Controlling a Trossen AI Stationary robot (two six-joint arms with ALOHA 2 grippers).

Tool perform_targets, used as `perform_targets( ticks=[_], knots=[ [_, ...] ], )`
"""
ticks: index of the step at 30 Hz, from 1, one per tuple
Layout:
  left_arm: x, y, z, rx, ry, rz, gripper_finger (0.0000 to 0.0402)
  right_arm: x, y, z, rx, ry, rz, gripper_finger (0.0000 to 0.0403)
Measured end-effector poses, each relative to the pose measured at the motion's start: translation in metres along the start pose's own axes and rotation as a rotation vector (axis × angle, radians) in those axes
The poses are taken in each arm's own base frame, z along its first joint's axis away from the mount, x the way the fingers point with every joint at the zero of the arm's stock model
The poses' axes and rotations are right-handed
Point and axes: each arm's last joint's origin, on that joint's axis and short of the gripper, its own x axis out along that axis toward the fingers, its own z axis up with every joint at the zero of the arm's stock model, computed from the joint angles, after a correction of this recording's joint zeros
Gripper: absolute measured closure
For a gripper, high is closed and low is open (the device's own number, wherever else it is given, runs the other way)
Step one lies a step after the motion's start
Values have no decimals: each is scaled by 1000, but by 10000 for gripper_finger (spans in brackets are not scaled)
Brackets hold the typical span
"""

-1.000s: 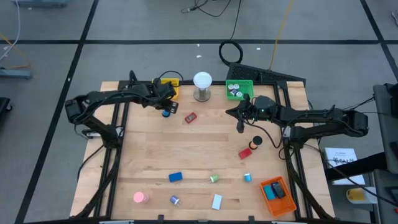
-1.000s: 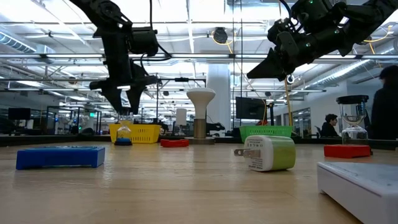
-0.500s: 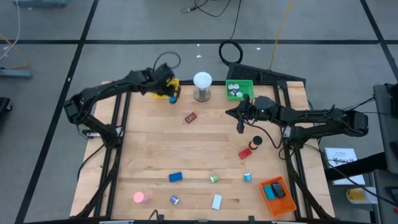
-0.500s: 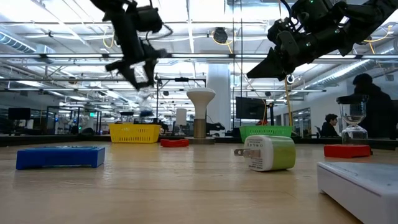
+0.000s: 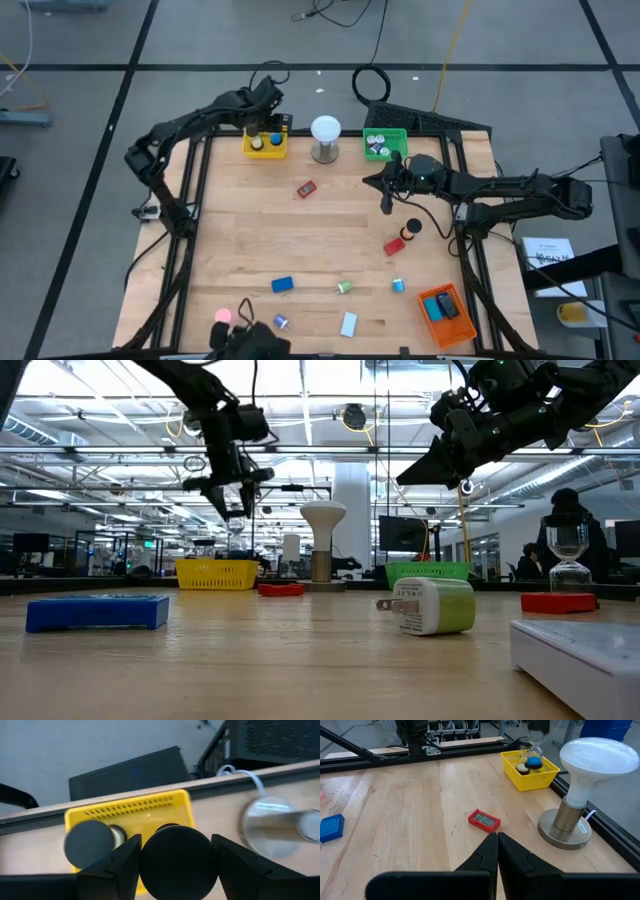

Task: Pick & Place Office items
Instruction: Put the blue hourglass into the yellow bin

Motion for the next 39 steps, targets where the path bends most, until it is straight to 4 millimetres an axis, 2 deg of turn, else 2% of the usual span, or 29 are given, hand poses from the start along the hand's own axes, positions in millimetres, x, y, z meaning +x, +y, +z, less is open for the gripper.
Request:
perform_targets(
  ticks=[8, 15, 22, 29, 39],
  knots=[
    [31, 0, 8, -5, -14, 26, 185, 0, 0, 0, -19, -2, 0, 401],
    [55, -3, 3, 7, 34, 55, 185, 0, 0, 0, -17, -2, 0, 401],
    [56, -5, 2, 11, 20, 79, 185, 0, 0, 0, -16, -2, 0, 401],
    [56, -4, 2, -9, 19, 84, 156, 0, 0, 0, -16, -1, 0, 401],
    [53, -7, 1, 45, 17, 78, 166, 0, 0, 0, -16, -1, 0, 401]
  ],
)
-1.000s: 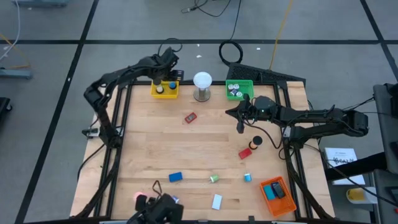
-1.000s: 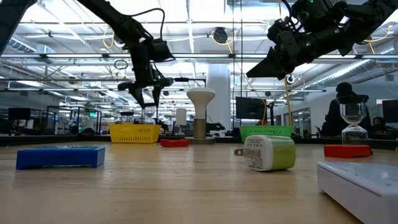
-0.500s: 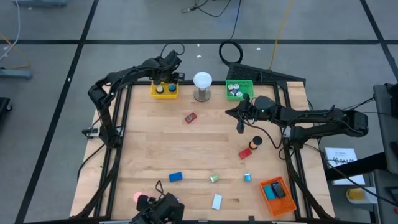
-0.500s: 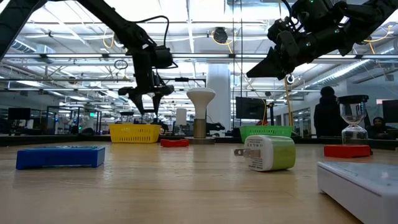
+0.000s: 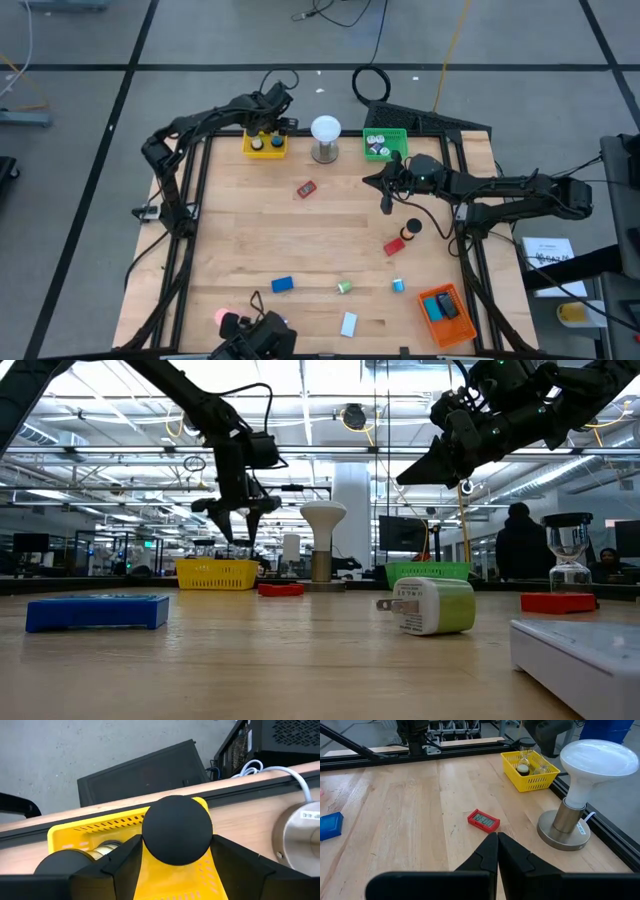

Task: Pick & Place Office items
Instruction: Put the blue hourglass into the yellow bin, then put the bottom red digital timer into the orange bin

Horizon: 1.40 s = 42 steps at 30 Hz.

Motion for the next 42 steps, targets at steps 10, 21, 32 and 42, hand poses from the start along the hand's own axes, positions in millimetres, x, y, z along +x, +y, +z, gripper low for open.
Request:
perform_targets(
  ticks=[10, 21, 32, 42],
  knots=[
    [-31, 6, 5, 14, -62, -39, 132, 0, 0, 0, 0, 1, 0, 401],
    [-116, -6, -34, 547, -265, -219, 225, 0, 0, -1, -2, 8, 0, 401],
    [-118, 11, -137, 644, -655, -693, 325, 0, 0, 2, -32, -18, 0, 401],
    [-84, 23, -190, 731, -534, -786, 337, 0, 0, 3, -33, -31, -1, 401]
  ],
)
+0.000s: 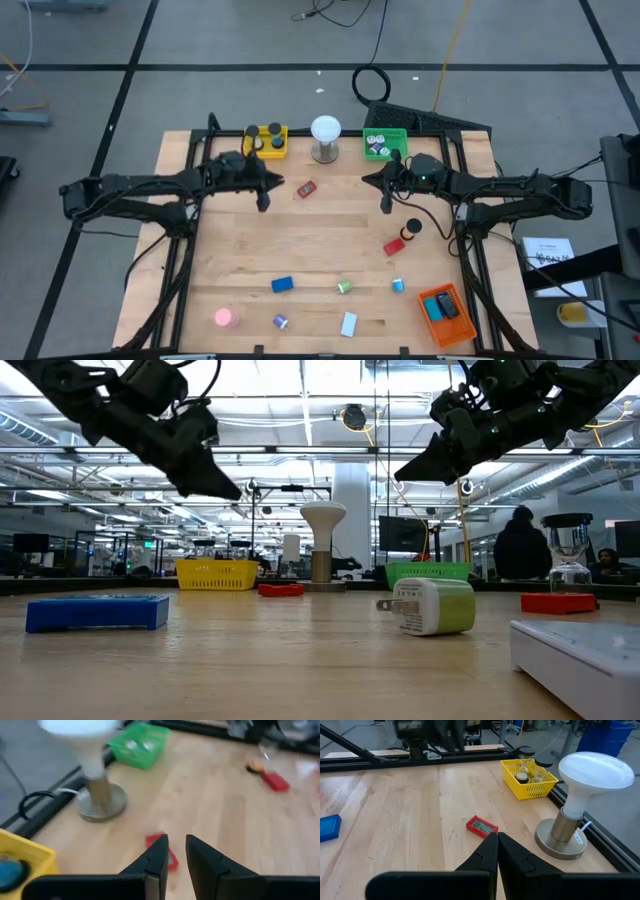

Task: Pick & Place Office items
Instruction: Put the bottom red digital timer into the orange bin

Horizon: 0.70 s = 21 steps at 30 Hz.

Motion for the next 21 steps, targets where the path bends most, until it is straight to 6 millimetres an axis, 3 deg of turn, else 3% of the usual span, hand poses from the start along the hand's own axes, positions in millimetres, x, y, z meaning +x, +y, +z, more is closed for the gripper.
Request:
perform_targets(
  ticks=[12, 21],
  knots=[
    [0, -44, -18, 105, -5, -184, 337, 0, 0, 0, 0, 0, 0, 401],
    [-4, -77, -22, 181, -23, -167, 337, 0, 0, 0, 0, 0, 0, 401]
  ],
)
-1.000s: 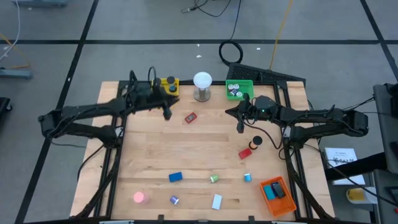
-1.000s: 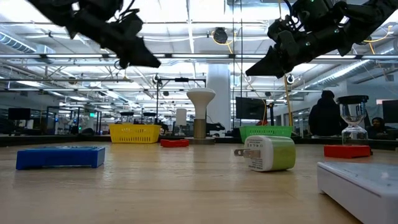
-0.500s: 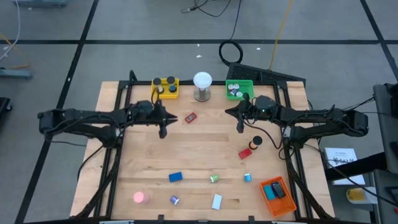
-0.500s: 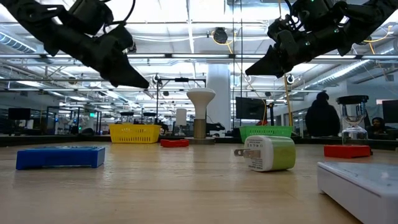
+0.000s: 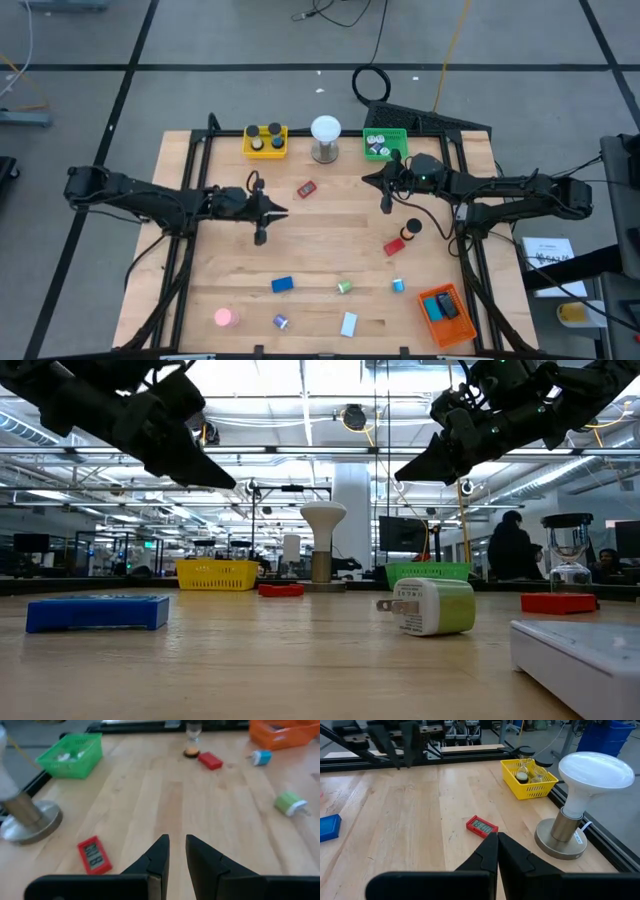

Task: Pick & Place Office items
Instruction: Put the bottom red digital timer into the orange bin

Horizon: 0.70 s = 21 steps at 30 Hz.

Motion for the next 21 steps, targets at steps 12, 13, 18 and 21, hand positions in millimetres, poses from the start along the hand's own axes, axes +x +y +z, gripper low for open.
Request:
perform_targets(
  ticks=[12, 13, 18, 21],
  knots=[
    [-3, -20, 0, 44, -2, -81, 337, 0, 0, 0, 0, 0, 0, 401],
    [-3, -21, 0, 50, -12, -85, 337, 0, 0, 0, 0, 0, 0, 401],
    [-7, -26, -17, 28, -145, -100, 337, 0, 0, 0, 0, 0, 0, 401],
    [-8, -28, -32, -6, -101, -95, 337, 0, 0, 0, 0, 0, 0, 401]
  ],
)
